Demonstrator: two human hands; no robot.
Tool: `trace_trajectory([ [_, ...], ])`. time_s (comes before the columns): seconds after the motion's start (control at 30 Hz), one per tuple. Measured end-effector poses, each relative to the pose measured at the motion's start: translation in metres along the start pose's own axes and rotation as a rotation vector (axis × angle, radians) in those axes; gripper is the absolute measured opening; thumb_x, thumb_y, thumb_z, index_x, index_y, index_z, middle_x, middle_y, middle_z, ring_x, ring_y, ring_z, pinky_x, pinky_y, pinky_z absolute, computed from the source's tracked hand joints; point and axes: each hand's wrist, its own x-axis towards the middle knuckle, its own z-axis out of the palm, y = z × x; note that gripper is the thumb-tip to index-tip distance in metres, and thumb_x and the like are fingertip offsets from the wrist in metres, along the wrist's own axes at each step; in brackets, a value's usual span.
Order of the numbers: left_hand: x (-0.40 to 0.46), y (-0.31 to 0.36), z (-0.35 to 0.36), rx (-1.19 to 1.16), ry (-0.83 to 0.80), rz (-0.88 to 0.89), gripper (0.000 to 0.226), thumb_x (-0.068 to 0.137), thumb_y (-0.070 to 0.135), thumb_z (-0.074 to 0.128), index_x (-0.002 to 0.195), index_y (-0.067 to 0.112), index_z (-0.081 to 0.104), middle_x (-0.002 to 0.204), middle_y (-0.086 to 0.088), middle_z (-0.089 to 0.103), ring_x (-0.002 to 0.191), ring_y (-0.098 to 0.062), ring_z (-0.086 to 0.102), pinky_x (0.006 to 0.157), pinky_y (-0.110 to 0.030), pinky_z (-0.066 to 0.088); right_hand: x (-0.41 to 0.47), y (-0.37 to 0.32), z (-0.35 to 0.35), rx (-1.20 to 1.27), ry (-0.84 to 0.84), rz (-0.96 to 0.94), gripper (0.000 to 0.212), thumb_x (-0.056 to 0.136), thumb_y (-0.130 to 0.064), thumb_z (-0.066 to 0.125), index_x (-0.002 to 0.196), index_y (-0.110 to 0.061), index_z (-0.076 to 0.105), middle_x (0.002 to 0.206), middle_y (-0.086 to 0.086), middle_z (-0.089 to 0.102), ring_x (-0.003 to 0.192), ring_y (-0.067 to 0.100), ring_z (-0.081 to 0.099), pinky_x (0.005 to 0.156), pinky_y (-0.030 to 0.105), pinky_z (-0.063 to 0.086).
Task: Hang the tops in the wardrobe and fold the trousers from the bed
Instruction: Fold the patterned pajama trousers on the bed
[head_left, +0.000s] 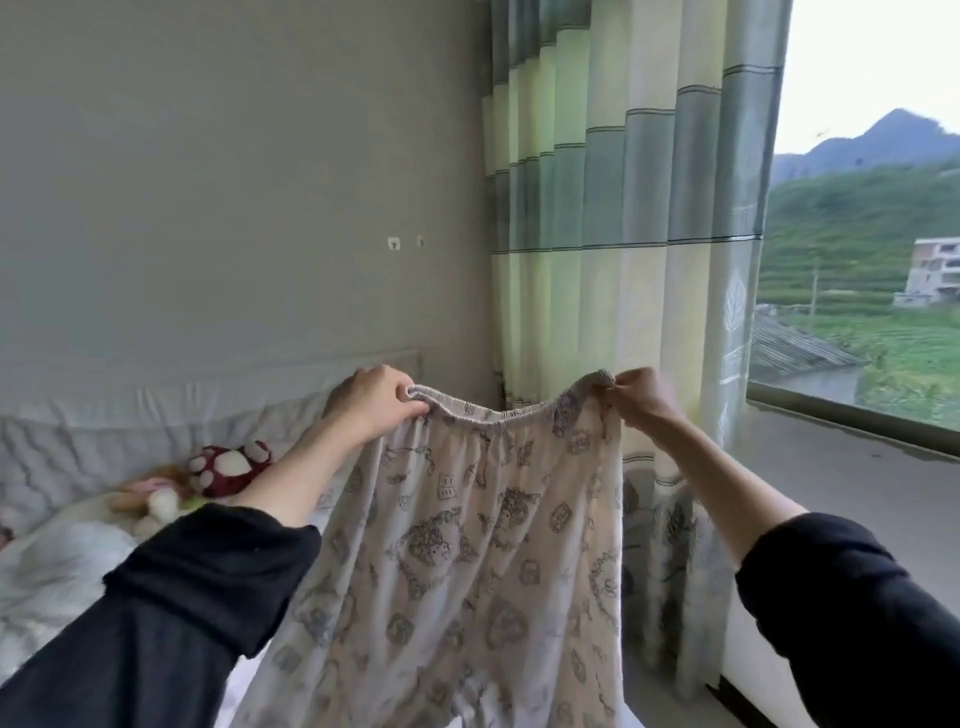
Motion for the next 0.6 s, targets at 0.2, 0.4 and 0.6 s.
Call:
trace_trajectory([
  [0.2, 0.076, 0.1, 0.074, -0.003, -0.033, 0.045, 0.015, 0.081, 0.027, 0.068, 0.082, 0.013, 0.071, 0.082, -0.013, 0.069, 0.083, -0.029, 0.063, 0.065, -0.029, 0.042, 0.054, 0.076, -0.061, -0.018, 0.105, 0.123, 0.023, 0.086, -0.019, 0.066, 0.067, -0.006, 0.069, 0.052, 0.004, 0.05, 0.047, 0.014, 0.04, 0.042, 0.026, 0.032],
  [0.4, 0.162, 0.214, 0.143, -0.334, 0.113, 0.081, 0.016, 0.09, 0.017, 0.058, 0.094, 0.01, 0.072, 0.093, -0.015, 0.07, 0.092, -0.032, 0.063, 0.068, -0.027, 0.041, 0.122, 0.13, -0.158, 0.07, 0.405, 0.173, 0.017, 0.085, -0.012, 0.06, 0.087, -0.005, 0.075, 0.081, 0.022, 0.07, 0.084, 0.035, 0.067, 0.08, 0.043, 0.055],
  [0.6, 0.213, 0.286, 0.159, -0.536, 0.214, 0.168, 0.016, 0.09, 0.016, 0.059, 0.097, 0.008, 0.071, 0.096, -0.011, 0.071, 0.09, -0.026, 0.061, 0.059, -0.014, 0.027, 0.139, 0.133, -0.228, -0.051, 0.709, -0.02, 0.021, 0.089, -0.021, 0.059, 0.097, -0.008, 0.073, 0.092, 0.016, 0.072, 0.072, 0.02, 0.054, 0.055, 0.029, 0.027],
])
